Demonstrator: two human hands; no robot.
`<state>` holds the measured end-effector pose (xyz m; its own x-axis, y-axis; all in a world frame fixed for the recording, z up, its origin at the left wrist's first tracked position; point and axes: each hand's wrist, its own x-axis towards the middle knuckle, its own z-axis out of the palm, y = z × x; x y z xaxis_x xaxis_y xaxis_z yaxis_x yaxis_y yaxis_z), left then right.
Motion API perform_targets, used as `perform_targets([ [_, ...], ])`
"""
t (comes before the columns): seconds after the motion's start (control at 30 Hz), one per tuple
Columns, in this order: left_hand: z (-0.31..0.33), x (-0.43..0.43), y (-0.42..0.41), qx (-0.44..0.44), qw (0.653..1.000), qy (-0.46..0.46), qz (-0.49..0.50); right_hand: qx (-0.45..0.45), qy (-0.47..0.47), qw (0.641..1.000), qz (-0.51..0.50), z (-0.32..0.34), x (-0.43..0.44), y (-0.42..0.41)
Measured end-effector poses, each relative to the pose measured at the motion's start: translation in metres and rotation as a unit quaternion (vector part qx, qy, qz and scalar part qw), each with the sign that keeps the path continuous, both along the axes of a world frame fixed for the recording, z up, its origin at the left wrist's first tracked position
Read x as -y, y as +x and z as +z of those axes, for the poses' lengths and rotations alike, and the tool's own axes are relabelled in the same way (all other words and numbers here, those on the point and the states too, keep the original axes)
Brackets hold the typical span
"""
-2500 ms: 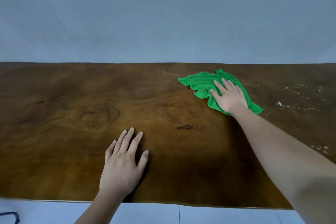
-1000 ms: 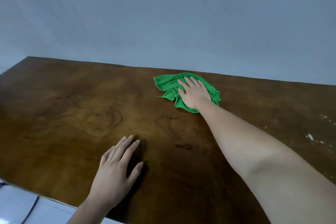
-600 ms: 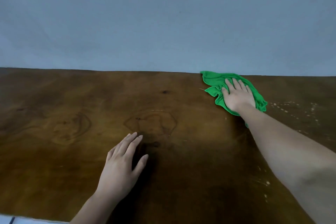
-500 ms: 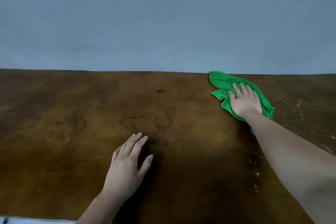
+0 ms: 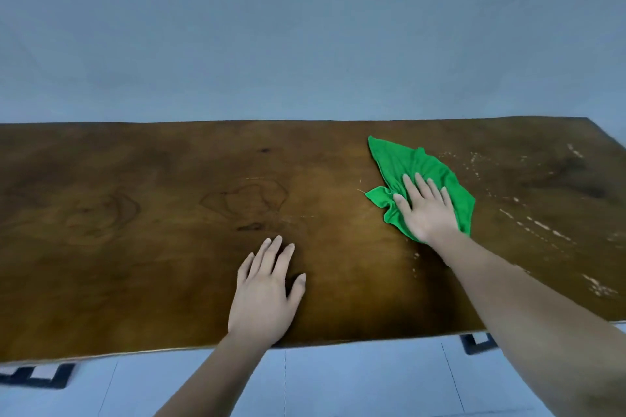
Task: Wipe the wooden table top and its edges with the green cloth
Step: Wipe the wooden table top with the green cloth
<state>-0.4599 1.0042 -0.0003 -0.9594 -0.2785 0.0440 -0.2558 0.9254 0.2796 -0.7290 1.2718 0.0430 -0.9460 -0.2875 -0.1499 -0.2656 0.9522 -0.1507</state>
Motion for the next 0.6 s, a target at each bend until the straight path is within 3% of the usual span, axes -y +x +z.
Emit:
perform_targets([
  [0.37,-0.002,-0.002,0.000,0.006,0.999,-0.042,0.017,0.024,-0.065,0.997,0.022,-0.009,-0.039,0.039],
  [0.6,0.017,-0.034,-0.015,0.005,0.997,-0.046,0.057,-0.074,-0.031,0.991,0.109,-0.005,-0.063,0.002],
])
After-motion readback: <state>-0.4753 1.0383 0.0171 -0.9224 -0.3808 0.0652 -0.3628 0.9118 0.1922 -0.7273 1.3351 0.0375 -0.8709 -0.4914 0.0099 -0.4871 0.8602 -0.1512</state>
